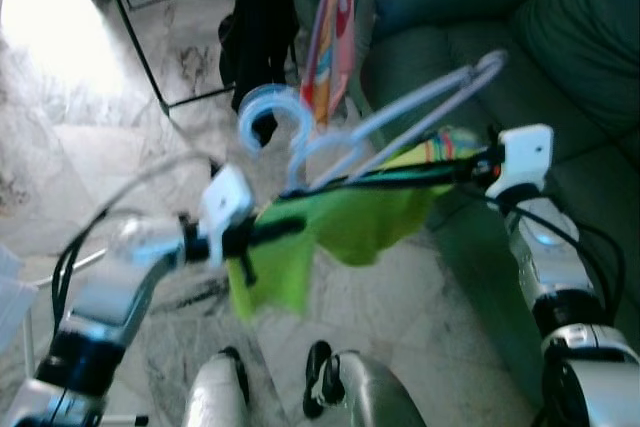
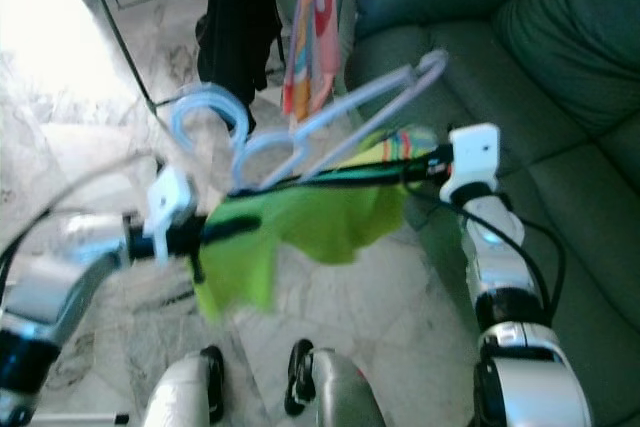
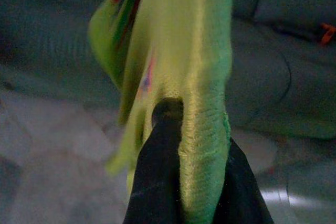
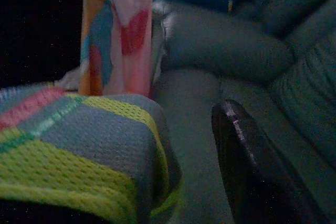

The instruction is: Hang hanger

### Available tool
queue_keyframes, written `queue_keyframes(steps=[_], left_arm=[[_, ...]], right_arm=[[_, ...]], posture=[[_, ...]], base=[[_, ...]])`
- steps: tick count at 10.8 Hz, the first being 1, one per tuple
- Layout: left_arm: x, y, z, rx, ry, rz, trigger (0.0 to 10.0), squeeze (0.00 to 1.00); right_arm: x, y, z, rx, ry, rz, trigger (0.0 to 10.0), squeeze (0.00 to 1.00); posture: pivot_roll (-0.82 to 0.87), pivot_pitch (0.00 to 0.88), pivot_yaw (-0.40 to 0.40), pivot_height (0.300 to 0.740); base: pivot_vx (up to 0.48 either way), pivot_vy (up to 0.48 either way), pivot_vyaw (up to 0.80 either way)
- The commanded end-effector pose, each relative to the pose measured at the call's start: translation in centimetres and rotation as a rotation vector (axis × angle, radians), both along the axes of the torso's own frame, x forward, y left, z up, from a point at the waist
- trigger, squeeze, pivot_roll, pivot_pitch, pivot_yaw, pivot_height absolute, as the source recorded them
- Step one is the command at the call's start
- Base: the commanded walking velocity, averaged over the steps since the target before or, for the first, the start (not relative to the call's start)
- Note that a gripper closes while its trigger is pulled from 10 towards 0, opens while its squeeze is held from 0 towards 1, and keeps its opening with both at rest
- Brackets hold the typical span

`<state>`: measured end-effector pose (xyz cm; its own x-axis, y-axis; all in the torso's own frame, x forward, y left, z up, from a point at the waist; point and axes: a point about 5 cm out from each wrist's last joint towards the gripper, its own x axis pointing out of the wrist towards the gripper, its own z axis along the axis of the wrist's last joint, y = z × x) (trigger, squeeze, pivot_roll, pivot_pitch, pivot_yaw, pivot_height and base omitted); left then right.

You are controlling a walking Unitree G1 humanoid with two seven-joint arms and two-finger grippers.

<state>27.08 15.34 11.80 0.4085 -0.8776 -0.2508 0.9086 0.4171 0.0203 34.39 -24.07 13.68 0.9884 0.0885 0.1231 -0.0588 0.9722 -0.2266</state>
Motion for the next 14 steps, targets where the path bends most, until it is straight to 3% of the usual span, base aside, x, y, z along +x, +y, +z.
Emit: queue_keyframes(steps=[1,3,4,6,7,9,11,12,13,14], left_arm=[[-1.2,4.3,-1.9,0.083,0.097,0.098,10.0,0.00],[-2.5,4.4,-3.3,0.188,0.102,0.029,10.0,0.00],[-3.1,5.6,-5.1,0.344,0.076,-0.013,10.0,0.00],[-2.4,7.3,-6.2,0.470,-0.026,0.054,10.0,0.00],[-2.6,8.1,-6.9,0.510,-0.003,0.077,10.0,0.00],[-2.7,8.2,-7.5,0.519,0.040,0.082,10.0,0.00],[-2.5,7.9,-7.6,0.501,0.025,0.057,10.0,0.00],[-0.7,7.1,-5.8,0.236,0.009,0.201,10.0,0.00],[-0.5,6.7,-5.1,0.176,-0.002,0.212,10.0,0.00],[-1.0,6.0,-5.3,0.181,0.007,0.154,10.0,0.00]], right_arm=[[-1.8,-8.1,2.6,0.096,-0.108,-0.399,0.0,0.00],[-1.8,-8.8,3.7,0.100,-0.156,-0.422,0.0,0.00],[-1.6,-9.1,4.6,0.104,-0.189,-0.424,0.0,0.00],[-1.6,-9.5,5.3,0.113,-0.224,-0.426,0.0,0.00],[-1.4,-9.4,5.7,0.137,-0.241,-0.395,0.0,0.00],[-0.8,-8.3,6.6,0.141,-0.279,-0.300,0.0,0.00],[-0.6,-8.0,7.0,0.122,-0.291,-0.276,0.0,0.00],[-0.7,-8.0,6.0,0.090,-0.247,-0.265,0.0,0.00],[-0.9,-8.2,5.6,0.093,-0.231,-0.279,0.0,0.00],[-1.0,-8.6,5.6,0.127,-0.238,-0.318,0.0,0.00]], posture=[[0.05,0.226,-0.129,0.740],[0.04,0.225,-0.129,0.740],[0.04,0.222,-0.125,0.740],[0.04,0.217,-0.123,0.740],[0.04,0.215,-0.124,0.740],[0.04,0.213,-0.122,0.740],[0.04,0.213,-0.120,0.740],[0.04,0.218,-0.120,0.740],[0.04,0.221,-0.121,0.740],[0.05,0.225,-0.119,0.740]], base=[[0.000,0.000,0.00],[0.000,0.000,0.00],[0.000,0.000,0.00],[0.000,0.000,0.00],[0.000,0.000,0.00],[0.000,0.000,0.00],[0.000,0.000,0.00],[0.000,0.000,0.00],[0.000,0.000,0.00],[0.000,0.000,0.00]])
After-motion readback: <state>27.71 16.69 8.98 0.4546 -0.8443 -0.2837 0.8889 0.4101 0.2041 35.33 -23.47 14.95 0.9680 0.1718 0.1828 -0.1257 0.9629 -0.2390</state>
